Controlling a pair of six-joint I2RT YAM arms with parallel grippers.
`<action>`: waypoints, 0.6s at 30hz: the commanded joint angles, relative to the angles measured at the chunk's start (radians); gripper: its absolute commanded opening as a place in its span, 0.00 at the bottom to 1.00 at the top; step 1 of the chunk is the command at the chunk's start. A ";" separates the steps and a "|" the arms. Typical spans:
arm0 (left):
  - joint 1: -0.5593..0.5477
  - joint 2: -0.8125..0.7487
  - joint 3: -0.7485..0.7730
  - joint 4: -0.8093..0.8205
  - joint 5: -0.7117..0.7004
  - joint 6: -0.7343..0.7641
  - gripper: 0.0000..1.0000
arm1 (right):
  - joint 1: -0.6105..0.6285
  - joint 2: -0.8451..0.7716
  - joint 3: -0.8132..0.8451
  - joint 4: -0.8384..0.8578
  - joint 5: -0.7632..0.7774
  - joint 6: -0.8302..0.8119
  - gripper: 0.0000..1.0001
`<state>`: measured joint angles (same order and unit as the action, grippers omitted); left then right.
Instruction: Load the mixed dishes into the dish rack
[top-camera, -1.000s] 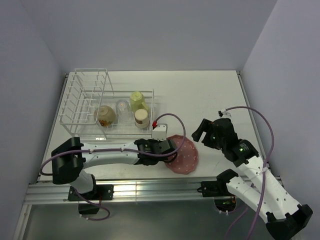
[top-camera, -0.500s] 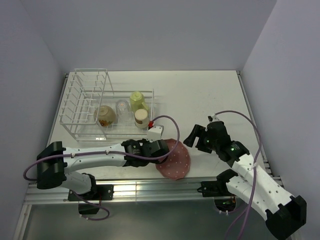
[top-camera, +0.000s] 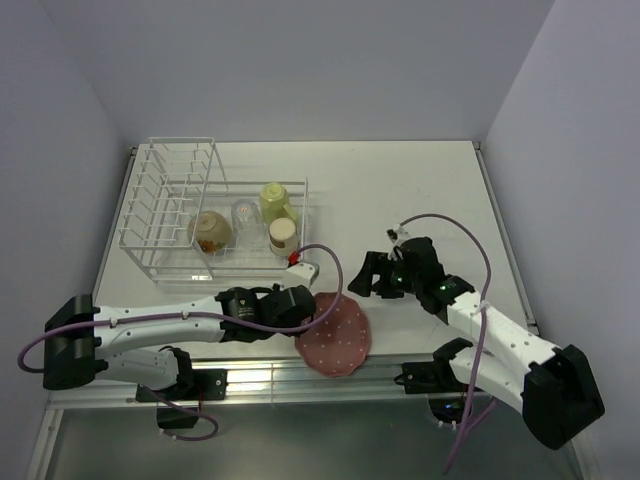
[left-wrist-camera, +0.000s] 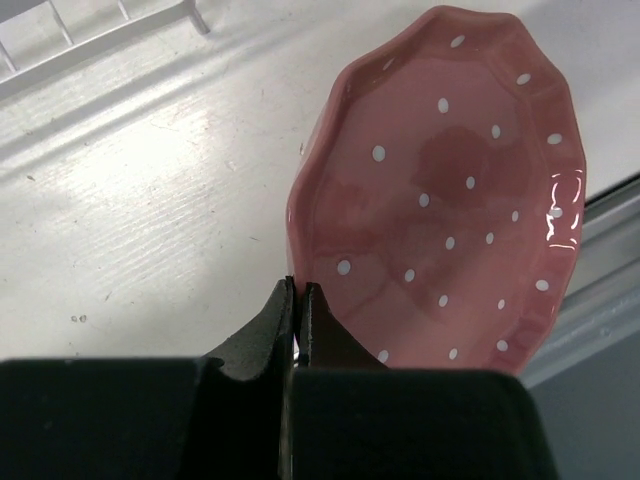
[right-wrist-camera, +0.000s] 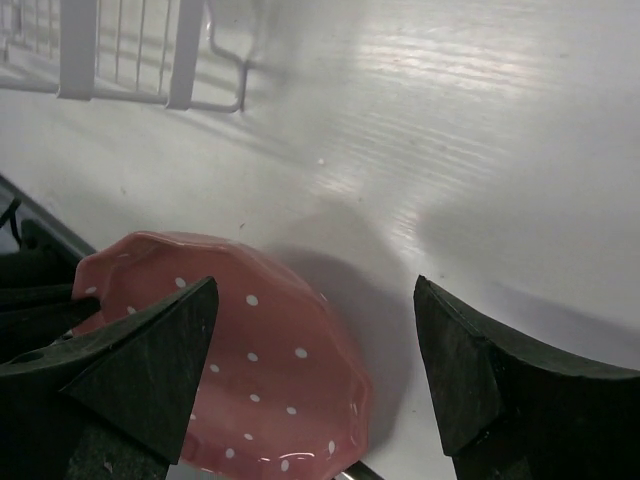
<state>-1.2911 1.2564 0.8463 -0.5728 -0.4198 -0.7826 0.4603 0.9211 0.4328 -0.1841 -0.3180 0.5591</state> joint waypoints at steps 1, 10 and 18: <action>-0.005 -0.075 0.010 0.079 0.035 0.068 0.00 | -0.002 0.094 0.053 0.147 -0.196 -0.094 0.86; 0.032 -0.190 -0.044 0.070 0.075 0.127 0.00 | -0.002 0.255 -0.046 0.470 -0.493 -0.085 0.82; 0.062 -0.247 -0.081 0.096 0.115 0.169 0.00 | 0.011 0.379 -0.132 0.725 -0.651 -0.007 0.75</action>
<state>-1.2366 1.0588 0.7498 -0.5903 -0.3370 -0.6338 0.4610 1.2610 0.3248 0.3435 -0.8516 0.5140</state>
